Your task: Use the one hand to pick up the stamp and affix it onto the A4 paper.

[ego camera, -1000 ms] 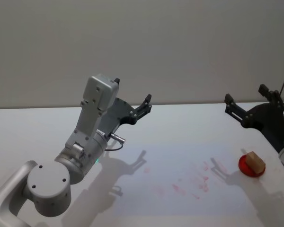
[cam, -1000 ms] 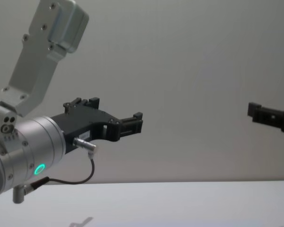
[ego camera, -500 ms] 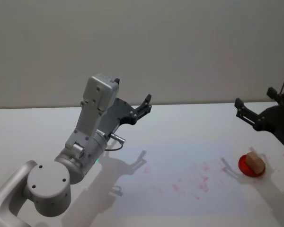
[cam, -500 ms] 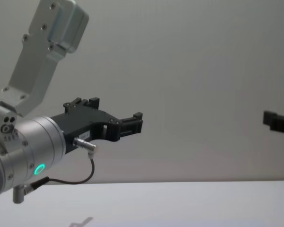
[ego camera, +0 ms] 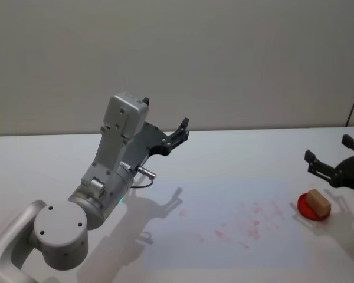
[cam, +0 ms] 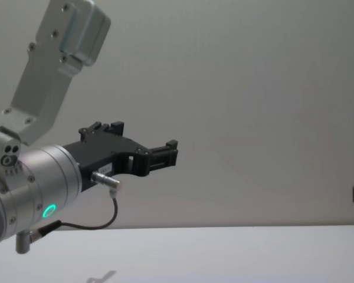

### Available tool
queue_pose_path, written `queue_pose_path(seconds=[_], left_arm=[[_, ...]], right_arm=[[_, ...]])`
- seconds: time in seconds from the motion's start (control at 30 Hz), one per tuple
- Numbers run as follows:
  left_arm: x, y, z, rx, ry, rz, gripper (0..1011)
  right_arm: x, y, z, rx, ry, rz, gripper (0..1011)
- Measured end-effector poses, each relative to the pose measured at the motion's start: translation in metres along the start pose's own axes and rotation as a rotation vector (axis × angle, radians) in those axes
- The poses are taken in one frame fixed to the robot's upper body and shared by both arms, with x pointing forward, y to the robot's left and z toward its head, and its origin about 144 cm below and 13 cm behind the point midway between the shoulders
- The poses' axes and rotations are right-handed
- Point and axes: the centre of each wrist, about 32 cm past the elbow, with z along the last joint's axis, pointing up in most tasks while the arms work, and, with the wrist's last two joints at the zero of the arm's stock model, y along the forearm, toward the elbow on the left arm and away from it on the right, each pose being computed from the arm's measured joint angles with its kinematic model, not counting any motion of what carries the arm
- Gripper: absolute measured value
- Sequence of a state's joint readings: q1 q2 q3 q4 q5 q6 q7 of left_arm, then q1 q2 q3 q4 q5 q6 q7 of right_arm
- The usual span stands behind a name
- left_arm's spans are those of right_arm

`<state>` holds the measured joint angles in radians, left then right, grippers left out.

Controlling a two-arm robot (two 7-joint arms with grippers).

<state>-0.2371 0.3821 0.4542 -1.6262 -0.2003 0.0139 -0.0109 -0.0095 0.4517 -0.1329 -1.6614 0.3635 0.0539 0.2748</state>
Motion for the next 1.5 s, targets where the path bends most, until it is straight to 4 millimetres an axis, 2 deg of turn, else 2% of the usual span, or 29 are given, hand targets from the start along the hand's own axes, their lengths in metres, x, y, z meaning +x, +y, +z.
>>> queue_pose_path(seconds=[0.8, 1.5], left_arm=[[0.000, 0.000, 0.000, 0.000, 0.000, 0.000, 1001], [0.000, 0.000, 0.000, 0.000, 0.000, 0.000, 1001]], right_arm=[[0.018, -0.026, -0.031, -0.181, -0.019, -0.014, 1001], [0.014, -0.021, -0.041, -0.215, 0.026, -0.003, 1001]])
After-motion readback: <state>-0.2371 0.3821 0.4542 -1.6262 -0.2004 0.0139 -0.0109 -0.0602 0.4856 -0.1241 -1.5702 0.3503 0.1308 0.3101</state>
